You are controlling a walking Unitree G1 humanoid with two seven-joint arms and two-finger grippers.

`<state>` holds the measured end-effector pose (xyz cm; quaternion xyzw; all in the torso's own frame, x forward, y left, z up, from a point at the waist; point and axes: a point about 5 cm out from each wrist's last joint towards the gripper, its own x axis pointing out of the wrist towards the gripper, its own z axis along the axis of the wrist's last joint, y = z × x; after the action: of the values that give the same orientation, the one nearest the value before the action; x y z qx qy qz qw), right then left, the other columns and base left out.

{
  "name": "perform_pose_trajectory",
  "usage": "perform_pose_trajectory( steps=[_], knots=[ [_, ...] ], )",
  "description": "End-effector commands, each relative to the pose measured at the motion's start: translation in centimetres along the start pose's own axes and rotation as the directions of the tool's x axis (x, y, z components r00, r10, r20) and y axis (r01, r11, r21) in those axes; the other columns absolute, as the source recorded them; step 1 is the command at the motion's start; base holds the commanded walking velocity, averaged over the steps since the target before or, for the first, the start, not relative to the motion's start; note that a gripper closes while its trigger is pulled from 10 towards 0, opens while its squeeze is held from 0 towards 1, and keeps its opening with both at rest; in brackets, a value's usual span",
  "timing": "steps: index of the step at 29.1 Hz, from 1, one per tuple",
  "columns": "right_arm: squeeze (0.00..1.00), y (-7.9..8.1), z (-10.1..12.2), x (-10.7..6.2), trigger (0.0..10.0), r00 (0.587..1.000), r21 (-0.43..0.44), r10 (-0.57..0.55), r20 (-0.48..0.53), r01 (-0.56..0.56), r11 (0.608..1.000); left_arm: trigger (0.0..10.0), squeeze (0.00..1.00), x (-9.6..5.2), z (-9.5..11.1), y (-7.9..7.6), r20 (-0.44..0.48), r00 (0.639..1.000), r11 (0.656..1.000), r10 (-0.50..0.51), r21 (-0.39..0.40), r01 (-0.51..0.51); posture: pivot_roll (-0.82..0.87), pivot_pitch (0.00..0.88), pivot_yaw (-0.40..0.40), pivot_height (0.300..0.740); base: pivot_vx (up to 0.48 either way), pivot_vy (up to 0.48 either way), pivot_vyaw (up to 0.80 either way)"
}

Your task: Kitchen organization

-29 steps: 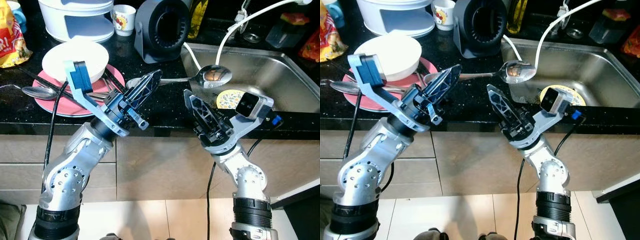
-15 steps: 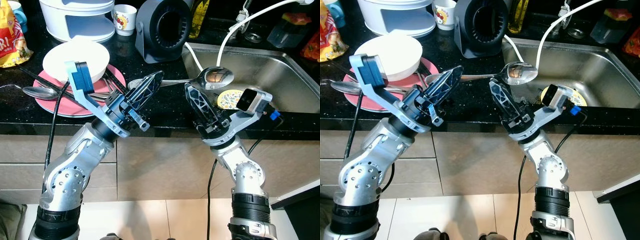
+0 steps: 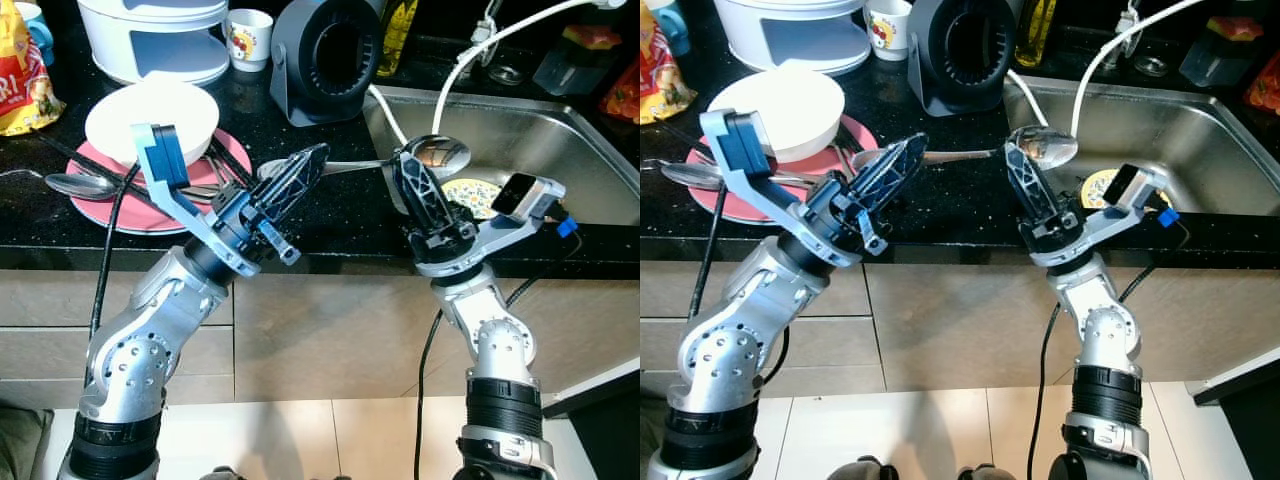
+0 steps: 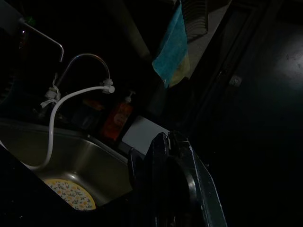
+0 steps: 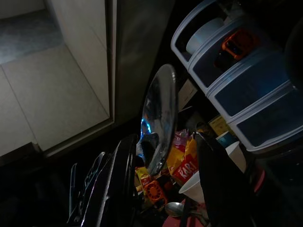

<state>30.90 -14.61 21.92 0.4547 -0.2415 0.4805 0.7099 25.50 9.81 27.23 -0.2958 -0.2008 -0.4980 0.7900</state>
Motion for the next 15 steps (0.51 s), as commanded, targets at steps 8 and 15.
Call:
perform_pose_trajectory(
  steps=[8,15],
  knots=[
    [0.00,-0.52,0.58,-0.25,0.0,0.997,-0.008,-0.049,0.052,0.049,0.999,10.0,0.00,-0.04,-0.32,-0.23,-0.014,1.000,1.000,-0.008,0.005,0.008,0.10,0.108,-0.075,0.740,0.000,0.000,0.00],
    [0.00,-0.65,0.89,-0.24,0.0,0.995,-0.001,-0.064,0.073,0.065,0.998,10.0,0.00,-0.25,-0.45,-0.03,-0.013,1.000,1.000,0.005,0.013,-0.005,0.09,0.110,-0.076,0.740,0.000,0.000,0.00]
  ],
)
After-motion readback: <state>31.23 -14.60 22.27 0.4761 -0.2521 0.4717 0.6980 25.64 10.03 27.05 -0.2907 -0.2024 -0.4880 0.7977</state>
